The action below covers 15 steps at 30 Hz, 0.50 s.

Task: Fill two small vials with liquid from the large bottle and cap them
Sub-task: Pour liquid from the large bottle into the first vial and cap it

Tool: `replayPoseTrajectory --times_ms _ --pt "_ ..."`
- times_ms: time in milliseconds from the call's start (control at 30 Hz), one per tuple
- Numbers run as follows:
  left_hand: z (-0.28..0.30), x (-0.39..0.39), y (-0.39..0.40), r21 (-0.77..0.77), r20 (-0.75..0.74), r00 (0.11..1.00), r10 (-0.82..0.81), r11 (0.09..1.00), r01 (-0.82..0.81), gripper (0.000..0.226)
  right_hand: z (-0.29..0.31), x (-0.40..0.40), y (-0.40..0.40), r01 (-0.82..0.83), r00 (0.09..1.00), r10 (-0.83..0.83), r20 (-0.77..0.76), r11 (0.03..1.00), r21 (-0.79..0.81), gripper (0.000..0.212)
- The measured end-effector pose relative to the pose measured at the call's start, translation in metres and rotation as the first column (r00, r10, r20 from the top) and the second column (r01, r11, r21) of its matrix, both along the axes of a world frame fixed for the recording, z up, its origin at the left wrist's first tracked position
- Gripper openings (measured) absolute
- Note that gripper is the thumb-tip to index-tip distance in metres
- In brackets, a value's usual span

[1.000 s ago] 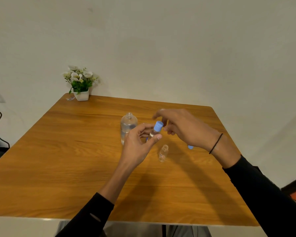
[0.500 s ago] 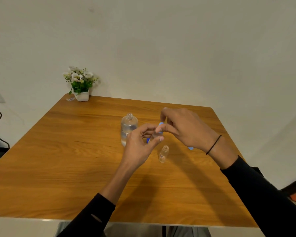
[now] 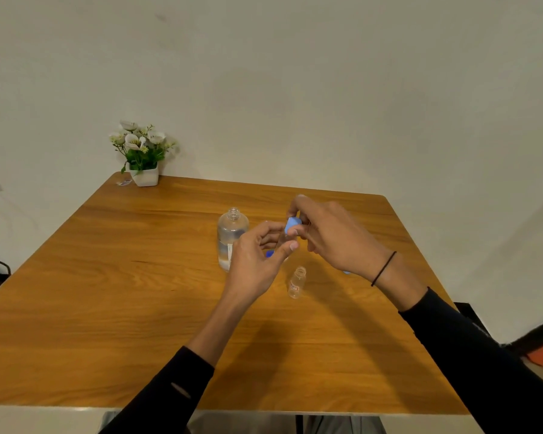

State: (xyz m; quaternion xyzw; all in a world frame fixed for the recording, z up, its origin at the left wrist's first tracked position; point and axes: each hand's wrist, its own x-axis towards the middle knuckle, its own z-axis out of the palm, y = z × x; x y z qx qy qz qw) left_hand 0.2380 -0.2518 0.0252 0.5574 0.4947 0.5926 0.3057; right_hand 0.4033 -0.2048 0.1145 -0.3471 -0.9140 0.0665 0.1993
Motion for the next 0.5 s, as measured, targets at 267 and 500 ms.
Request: replayPoseTrajectory --times_ms 267,500 --pt "0.006 0.023 0.031 -0.002 -0.015 0.999 -0.047 0.999 0.047 0.041 -0.021 0.015 0.022 0.121 0.957 -0.159 -0.241 0.979 -0.164 0.031" --pt "0.015 0.045 0.073 -0.017 -0.057 0.991 -0.121 0.993 0.121 0.052 -0.03 0.032 0.057 0.203 0.83 -0.29 -0.476 0.953 -0.227 0.023"
